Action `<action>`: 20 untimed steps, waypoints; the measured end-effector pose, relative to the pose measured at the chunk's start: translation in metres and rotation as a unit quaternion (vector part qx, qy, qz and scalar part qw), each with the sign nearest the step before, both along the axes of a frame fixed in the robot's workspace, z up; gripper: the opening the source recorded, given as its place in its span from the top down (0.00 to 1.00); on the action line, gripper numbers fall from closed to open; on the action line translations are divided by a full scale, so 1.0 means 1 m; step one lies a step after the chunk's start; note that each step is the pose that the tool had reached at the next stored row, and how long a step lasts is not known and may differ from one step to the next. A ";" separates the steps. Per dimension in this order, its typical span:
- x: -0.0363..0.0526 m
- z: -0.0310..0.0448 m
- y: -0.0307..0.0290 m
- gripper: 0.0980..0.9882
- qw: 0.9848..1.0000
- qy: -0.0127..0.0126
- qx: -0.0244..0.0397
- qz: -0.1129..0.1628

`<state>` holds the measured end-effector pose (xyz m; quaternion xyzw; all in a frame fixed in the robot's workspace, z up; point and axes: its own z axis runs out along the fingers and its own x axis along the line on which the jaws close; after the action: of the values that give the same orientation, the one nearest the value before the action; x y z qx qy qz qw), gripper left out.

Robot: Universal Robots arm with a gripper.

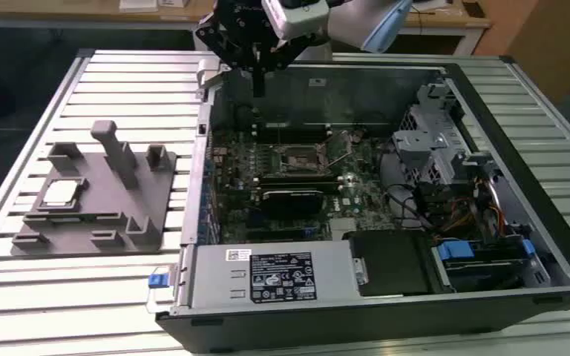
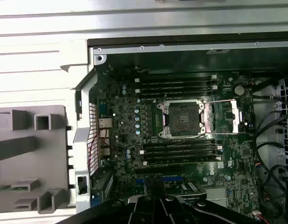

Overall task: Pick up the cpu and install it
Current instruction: 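Reach for the cpu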

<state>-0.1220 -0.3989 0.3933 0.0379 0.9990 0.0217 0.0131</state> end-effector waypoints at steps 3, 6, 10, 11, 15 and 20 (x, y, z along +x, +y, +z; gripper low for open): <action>0.0000 0.0000 0.0000 0.99 1.000 0.000 0.000 0.000; 0.0000 0.0000 0.0000 0.99 1.000 0.000 0.000 0.000; 0.0000 0.0000 0.0000 0.99 1.000 0.000 0.000 0.000; 0.0000 0.0000 0.0000 0.99 1.000 0.000 0.000 0.000; -0.0030 0.0001 0.0000 0.99 1.000 0.000 0.000 0.000; -0.0080 0.0000 0.0000 0.99 1.000 0.000 0.000 0.000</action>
<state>-0.1299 -0.3990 0.3933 0.0378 0.9990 0.0217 0.0131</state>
